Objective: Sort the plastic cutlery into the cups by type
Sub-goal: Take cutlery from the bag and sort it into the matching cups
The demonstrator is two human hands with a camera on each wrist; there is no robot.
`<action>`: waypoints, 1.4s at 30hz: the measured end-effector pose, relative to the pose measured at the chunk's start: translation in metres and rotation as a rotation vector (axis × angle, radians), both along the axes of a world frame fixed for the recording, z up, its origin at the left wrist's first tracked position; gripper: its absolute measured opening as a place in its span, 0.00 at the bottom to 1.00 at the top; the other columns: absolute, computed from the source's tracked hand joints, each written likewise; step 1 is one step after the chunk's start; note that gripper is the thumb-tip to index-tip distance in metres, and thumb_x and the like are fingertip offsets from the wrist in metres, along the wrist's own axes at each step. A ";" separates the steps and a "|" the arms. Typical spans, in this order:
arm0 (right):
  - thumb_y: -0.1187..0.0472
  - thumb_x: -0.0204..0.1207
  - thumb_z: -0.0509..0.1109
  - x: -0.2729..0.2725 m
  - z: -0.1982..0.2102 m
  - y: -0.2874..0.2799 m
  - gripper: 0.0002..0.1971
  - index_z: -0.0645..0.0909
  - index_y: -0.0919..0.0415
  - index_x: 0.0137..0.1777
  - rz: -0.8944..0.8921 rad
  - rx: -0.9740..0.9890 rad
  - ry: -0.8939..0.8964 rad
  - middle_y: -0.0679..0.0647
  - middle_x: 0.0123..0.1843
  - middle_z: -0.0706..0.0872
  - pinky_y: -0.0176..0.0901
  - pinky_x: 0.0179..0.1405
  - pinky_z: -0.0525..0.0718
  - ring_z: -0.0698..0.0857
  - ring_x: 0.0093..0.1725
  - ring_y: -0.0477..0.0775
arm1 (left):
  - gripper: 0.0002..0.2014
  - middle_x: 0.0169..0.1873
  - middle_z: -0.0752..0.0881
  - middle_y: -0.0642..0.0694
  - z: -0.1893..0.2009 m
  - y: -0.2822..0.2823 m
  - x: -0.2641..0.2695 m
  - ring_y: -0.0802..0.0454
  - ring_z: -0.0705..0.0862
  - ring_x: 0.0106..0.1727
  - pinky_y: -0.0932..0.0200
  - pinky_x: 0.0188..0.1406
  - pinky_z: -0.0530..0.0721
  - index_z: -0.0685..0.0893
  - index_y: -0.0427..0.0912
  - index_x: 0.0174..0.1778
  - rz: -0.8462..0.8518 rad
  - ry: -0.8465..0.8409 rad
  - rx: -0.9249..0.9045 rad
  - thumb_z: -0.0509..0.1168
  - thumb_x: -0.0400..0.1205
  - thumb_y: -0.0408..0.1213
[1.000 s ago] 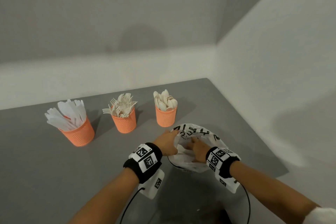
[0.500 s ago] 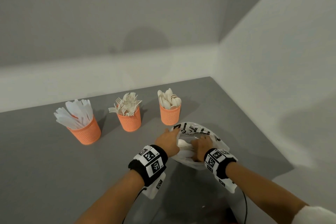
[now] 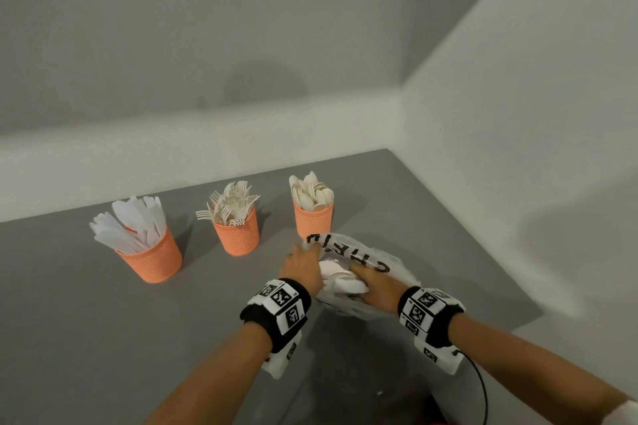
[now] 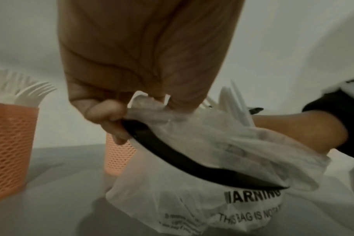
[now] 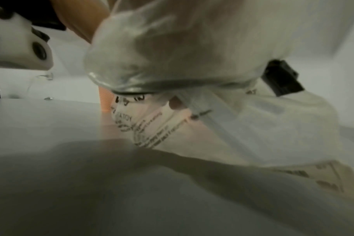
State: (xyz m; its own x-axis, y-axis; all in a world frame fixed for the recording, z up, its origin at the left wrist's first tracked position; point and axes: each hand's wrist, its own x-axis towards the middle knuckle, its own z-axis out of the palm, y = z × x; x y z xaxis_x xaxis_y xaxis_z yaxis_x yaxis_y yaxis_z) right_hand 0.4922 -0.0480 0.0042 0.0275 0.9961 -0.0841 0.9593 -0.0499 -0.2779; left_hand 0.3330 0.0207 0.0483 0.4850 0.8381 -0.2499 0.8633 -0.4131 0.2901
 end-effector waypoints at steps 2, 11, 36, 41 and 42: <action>0.39 0.72 0.60 0.001 0.000 -0.003 0.19 0.70 0.32 0.65 -0.083 -0.028 0.210 0.38 0.66 0.78 0.39 0.70 0.71 0.76 0.66 0.45 | 0.29 0.66 0.70 0.35 -0.002 0.005 -0.004 0.34 0.76 0.64 0.47 0.66 0.74 0.61 0.47 0.78 -0.037 -0.065 -0.088 0.59 0.80 0.31; 0.64 0.74 0.73 0.008 0.031 0.004 0.12 0.73 0.51 0.36 -0.252 0.062 0.702 0.46 0.32 0.78 0.34 0.37 0.81 0.78 0.33 0.42 | 0.32 0.69 0.75 0.35 -0.009 0.007 -0.008 0.38 0.78 0.67 0.48 0.66 0.78 0.64 0.43 0.77 0.006 -0.403 -0.337 0.64 0.77 0.27; 0.65 0.77 0.69 -0.084 0.117 0.079 0.08 0.75 0.56 0.38 -0.296 0.381 1.425 0.47 0.22 0.77 0.37 0.25 0.79 0.75 0.19 0.44 | 0.25 0.43 0.83 0.34 0.015 0.020 -0.045 0.43 0.83 0.45 0.53 0.46 0.82 0.79 0.31 0.49 0.744 -1.383 -1.074 0.44 0.88 0.47; 0.67 0.73 0.72 -0.132 0.098 0.092 0.07 0.79 0.58 0.38 -0.362 0.351 1.415 0.52 0.28 0.81 0.36 0.27 0.80 0.80 0.20 0.39 | 0.23 0.31 0.87 0.38 0.023 0.023 -0.065 0.45 0.82 0.41 0.54 0.33 0.88 0.80 0.33 0.47 0.791 -1.568 -1.130 0.44 0.89 0.44; 0.67 0.73 0.73 -0.140 0.092 0.092 0.05 0.79 0.60 0.40 -0.374 0.338 1.408 0.51 0.28 0.81 0.35 0.26 0.80 0.81 0.21 0.39 | 0.22 0.28 0.87 0.41 0.024 0.023 -0.068 0.47 0.83 0.38 0.57 0.31 0.88 0.80 0.36 0.47 0.772 -1.564 -1.110 0.44 0.88 0.45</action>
